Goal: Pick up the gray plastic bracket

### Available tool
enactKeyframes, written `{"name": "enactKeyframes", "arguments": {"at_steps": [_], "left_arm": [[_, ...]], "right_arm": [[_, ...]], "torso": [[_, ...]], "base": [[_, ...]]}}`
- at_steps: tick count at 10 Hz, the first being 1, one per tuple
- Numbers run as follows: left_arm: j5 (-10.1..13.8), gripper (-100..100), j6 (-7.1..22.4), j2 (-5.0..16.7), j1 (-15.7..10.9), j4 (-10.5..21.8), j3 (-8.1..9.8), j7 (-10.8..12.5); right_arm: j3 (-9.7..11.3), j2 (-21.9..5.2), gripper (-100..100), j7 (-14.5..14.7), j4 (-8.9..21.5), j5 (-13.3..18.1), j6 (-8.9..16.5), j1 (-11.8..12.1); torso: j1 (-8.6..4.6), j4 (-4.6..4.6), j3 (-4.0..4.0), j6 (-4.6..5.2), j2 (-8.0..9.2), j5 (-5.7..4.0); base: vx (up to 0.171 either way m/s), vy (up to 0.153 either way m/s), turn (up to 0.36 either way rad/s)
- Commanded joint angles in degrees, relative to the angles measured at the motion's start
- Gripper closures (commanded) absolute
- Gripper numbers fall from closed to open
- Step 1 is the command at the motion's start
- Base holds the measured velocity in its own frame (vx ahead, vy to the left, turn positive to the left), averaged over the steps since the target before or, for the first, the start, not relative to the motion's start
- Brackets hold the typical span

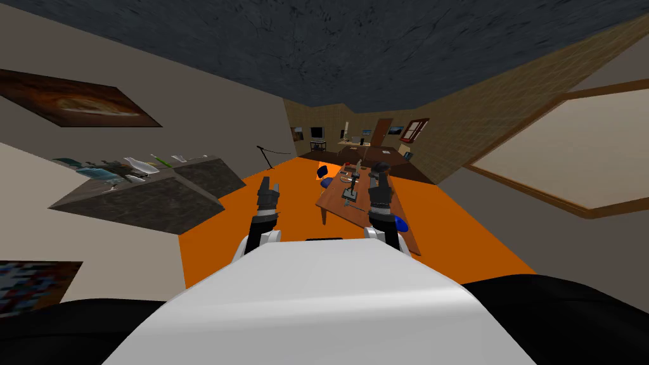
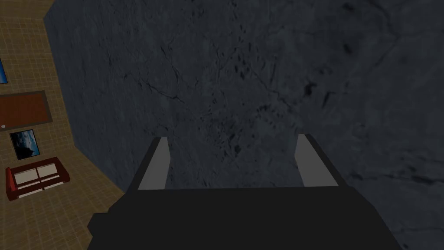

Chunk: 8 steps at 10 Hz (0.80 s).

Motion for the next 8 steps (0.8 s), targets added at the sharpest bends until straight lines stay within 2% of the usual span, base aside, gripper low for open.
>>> {"name": "enactKeyframes", "arguments": {"at_steps": [1,4,5,7,8], "left_arm": [[0.0,0,0.0,0.0,0.0,0.0,0.00,0.0],[0.0,0,0.0,0.0,0.0,0.0,0.00,0.0],[0.0,0,0.0,0.0,0.0,0.0,0.00,0.0],[0.0,0,0.0,0.0,0.0,0.0,0.00,0.0],[0.0,0,0.0,0.0,0.0,0.0,-0.01,0.0]], "right_arm": [[-0.1,-2.5,-100,0.1,0.7,-0.2,0.2,-0.2],[-0.3,-7.9,-100,0.5,3.3,-0.8,0.8,-1.1],[-0.3,-8.5,-100,0.5,3.3,-0.8,0.8,-1.1],[-0.4,-12.5,-100,0.9,5.7,-1.4,1.4,-2.0],[-0.4,-13.0,-100,0.9,5.7,-1.4,1.4,-2.0]], "torso": [[0.00,0.00,0.00,0.00,0.00,0.00],[0.04,0.02,0.05,-0.01,0.09,0.01],[0.07,0.02,0.06,-0.01,0.10,0.01],[0.09,0.02,0.06,-0.01,0.11,0.02],[0.10,0.03,0.07,-0.02,0.13,0.02]], "base": [[-0.010,0.009,0.065],[-0.026,0.021,0.103],[-0.025,0.024,0.051],[-0.035,0.033,0.143],[-0.030,0.022,0.055]]}}
